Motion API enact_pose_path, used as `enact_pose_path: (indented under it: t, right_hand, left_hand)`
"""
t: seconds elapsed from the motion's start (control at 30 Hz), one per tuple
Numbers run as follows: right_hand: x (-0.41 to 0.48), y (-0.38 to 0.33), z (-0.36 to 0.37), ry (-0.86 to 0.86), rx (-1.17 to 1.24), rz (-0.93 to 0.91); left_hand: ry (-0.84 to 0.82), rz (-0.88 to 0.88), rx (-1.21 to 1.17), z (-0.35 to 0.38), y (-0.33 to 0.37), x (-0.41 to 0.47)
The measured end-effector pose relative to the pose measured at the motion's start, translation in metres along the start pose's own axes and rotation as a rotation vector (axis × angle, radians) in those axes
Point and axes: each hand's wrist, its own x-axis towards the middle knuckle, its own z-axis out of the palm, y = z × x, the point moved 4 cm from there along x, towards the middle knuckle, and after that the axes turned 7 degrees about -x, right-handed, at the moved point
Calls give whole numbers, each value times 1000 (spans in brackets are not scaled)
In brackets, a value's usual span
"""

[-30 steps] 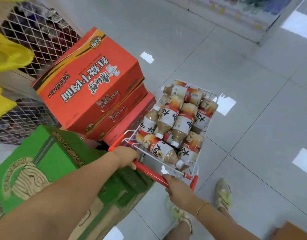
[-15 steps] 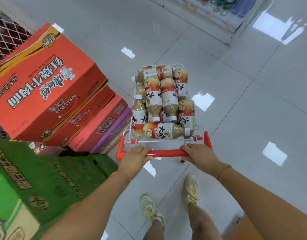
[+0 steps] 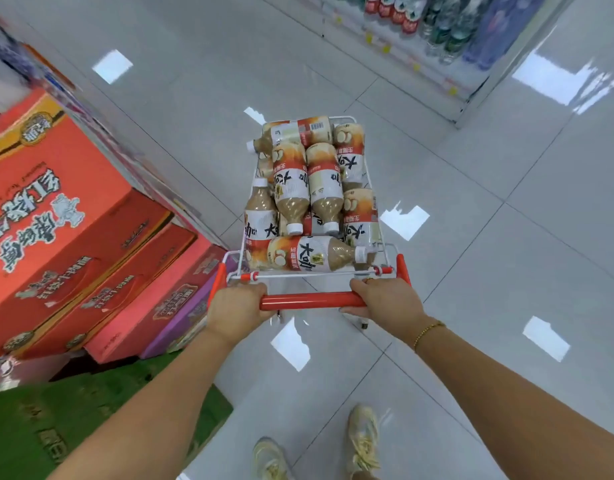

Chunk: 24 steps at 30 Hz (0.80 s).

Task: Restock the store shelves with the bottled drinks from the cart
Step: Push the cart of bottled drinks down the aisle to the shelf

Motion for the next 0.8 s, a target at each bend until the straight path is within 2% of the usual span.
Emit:
enact_pose_path:
  t: [0.27, 0.47, 0.8]
  right_hand:
    - [110, 67, -54, 38, -66, -13]
    - [211, 113, -107, 37, -63, -24]
    - [381, 164, -183, 79, -102, -58]
  left_hand:
    - [97, -79, -33, -49, -19, 105]
    - [137, -13, -75, -101, -49, 197]
    - [72, -46, -30, -187, -118, 352]
